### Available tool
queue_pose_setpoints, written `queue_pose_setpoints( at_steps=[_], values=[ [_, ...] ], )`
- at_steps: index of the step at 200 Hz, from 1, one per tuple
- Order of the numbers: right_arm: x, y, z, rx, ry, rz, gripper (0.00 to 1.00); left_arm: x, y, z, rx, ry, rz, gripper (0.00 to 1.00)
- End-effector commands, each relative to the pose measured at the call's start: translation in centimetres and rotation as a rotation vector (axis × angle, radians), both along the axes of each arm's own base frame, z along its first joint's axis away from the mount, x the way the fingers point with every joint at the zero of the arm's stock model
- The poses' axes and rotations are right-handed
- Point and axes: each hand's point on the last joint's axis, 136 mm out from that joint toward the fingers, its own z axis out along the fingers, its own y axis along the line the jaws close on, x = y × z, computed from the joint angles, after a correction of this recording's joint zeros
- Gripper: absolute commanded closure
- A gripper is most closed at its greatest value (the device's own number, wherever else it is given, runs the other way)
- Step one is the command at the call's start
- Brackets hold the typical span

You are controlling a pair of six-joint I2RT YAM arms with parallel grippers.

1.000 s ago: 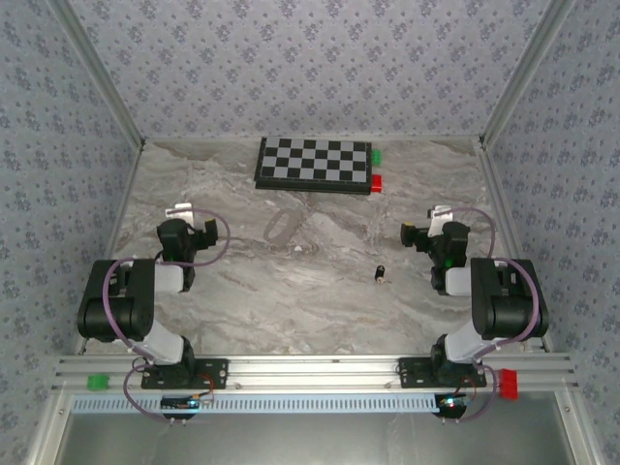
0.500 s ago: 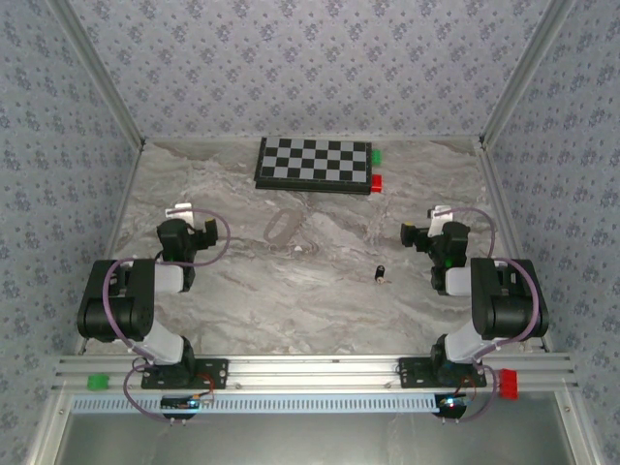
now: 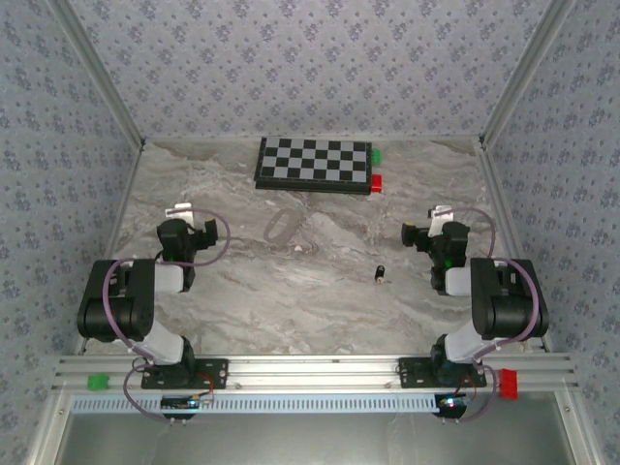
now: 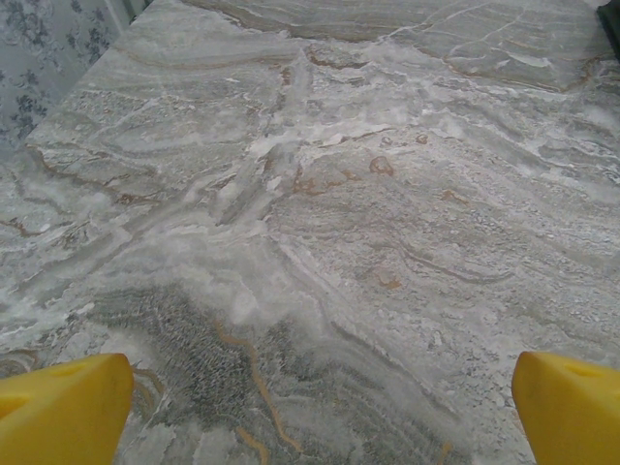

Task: Put the keys on the keyring

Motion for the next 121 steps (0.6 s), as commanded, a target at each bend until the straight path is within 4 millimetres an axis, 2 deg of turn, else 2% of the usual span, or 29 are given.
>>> queue_pose_setpoints(
  at_steps=[1,23,35,52,76,97,105,121],
  values=[
    [0.3,-0.6,1.9,-0.059,-0.053,-0.071,0.0,0.1,1.4,2.6,0.0,-0.032,0.08,0.0],
    [-0.6,-0.4,3.8,-0.113,-0.09,-0.109,0.0,0.4,2.1,5.1,0.026,0.024,0.112,0.0],
    [-1.1,-0.8,5.0,-0.122,-0.095,-0.147,0.0,-0.1,2.4,6.3,0.024,0.032,0.135,0.0],
    [-1.8,-1.6,7.0,-0.089,-0.108,-0.212,0.0,-1.6,4.1,8.8,-0.014,-0.003,0.27,0.0],
    [-3.2,-3.1,8.8,0.168,-0.082,-0.358,0.0,-4.3,6.2,12.7,-0.158,-0.077,0.489,0.0],
    [-4.5,-4.2,9.4,0.425,-0.049,-0.484,0.0,-8.6,8.0,14.1,-0.342,-0.134,0.729,0.0],
    [-4.1,-3.3,10.1,0.484,-0.048,-0.403,0.0,-8.9,7.7,14.6,-0.39,-0.147,0.703,0.0],
    [-3.6,-2.2,11.4,0.572,-0.059,-0.314,0.0,-8.3,5.7,15.6,-0.48,-0.173,0.563,0.0]
  ],
)
